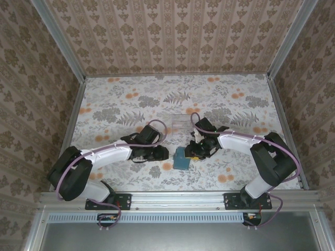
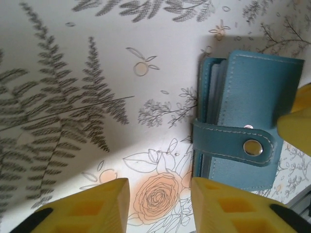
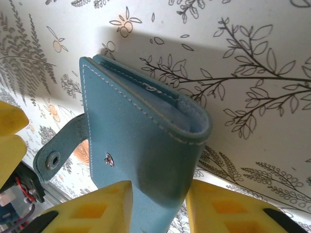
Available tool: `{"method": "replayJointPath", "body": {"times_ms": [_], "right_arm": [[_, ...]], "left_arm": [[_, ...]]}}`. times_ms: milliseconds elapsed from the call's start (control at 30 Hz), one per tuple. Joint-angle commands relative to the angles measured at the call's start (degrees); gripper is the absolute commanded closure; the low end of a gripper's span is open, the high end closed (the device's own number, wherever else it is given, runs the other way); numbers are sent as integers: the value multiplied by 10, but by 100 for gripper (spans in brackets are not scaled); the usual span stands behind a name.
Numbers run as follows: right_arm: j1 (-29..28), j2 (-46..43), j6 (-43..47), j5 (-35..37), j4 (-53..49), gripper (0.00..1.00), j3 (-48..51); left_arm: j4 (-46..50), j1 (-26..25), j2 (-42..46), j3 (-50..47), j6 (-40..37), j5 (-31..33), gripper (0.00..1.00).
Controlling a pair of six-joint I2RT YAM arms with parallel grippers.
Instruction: Take the credit cards out of the card holder
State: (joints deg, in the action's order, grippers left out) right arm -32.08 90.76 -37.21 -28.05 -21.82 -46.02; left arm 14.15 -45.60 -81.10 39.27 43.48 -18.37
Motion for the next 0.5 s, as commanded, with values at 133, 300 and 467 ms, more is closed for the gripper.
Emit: {"method": "replayJointPath", "body": {"times_ms": [133,300,467], "right_arm": [[0,-1,7,24,-23,65,-14],[1,-6,0,27,-19,66,-11],[6,-44,-5,49,-39,57,-6]], "left_arm": [[1,-15,-15,42,-8,-1,36],[72,-44,-51,104,-34,41,28],[116,-69,-86,155,-45,72,24]]}}
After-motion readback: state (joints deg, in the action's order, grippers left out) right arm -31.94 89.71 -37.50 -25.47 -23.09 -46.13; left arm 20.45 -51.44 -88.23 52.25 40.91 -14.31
